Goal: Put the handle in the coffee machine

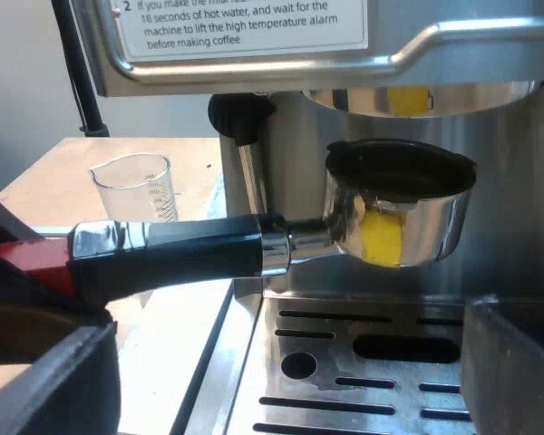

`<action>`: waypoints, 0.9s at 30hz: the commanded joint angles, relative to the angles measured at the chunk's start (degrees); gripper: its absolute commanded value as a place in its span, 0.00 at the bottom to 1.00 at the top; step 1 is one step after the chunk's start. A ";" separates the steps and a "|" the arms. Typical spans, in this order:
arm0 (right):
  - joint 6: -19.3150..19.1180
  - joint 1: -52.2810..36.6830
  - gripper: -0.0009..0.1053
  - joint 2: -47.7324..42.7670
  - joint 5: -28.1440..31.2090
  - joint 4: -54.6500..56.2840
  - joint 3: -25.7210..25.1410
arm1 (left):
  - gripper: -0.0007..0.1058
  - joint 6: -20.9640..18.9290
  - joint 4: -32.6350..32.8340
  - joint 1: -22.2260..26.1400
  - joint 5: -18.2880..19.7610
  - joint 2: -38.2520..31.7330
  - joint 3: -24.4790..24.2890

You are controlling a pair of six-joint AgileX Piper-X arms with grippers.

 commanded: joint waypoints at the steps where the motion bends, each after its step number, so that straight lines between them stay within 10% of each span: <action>1: -0.94 -0.20 0.73 -0.11 0.32 -0.38 -0.36 | 0.01 -0.88 0.12 -0.15 3.36 -0.57 -0.67; 27: -0.94 -0.20 0.73 -0.11 0.32 -0.38 -0.36 | 0.01 -4.19 -1.69 -0.15 9.36 -0.57 -0.67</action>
